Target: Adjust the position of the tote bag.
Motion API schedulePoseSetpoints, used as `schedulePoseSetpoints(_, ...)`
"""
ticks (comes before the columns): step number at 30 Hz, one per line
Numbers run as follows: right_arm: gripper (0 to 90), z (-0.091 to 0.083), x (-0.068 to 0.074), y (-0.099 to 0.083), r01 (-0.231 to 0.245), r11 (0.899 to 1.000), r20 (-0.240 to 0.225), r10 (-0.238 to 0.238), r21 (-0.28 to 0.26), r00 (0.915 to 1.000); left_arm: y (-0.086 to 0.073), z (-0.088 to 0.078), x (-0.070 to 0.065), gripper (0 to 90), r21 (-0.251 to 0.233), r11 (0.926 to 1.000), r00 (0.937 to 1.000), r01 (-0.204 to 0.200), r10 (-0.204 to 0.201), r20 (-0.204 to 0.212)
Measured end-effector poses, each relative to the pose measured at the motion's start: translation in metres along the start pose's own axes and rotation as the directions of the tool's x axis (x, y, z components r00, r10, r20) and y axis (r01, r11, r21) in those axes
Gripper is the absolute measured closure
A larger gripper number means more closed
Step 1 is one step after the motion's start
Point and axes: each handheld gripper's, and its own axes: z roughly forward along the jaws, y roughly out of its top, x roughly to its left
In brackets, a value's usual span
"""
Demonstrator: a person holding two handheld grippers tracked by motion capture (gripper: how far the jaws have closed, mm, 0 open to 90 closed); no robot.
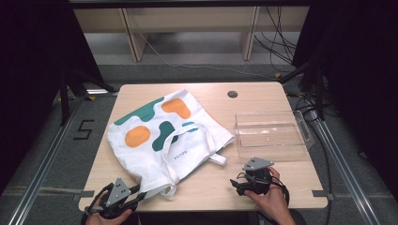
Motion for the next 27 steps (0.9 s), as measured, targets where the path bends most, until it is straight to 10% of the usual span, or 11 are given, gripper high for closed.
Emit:
schedulePoseSetpoints(6,21.0,0.0,0.0,0.001,0.021,1.0,-0.006,-0.021,0.0,0.9998,-0.01,-0.016,0.034,73.8,0.018,0.9995,0.9971,0.028,-0.026,-0.072)
schedulePoseSetpoints(12,22.9,0.0,-0.001,0.003,0.026,1.0,0.01,-0.026,-0.005,0.9996,-0.023,-0.026,0.081,77.3,0.013,0.9924,0.9789,0.123,-0.119,-0.166)
schedulePoseSetpoints(16,26.4,0.006,0.001,0.011,0.033,0.999,0.006,-0.033,-0.02,0.9994,-0.024,-0.024,0.085,76.1,-0.01,0.9859,0.9743,0.167,-0.167,-0.152)
schedulePoseSetpoints(27,47.7,0.035,0.003,0.049,0.132,0.99,0.035,-0.131,-0.043,0.9908,-0.024,-0.018,0.087,63.3,0.077,0.9891,0.979,0.126,-0.112,-0.171)
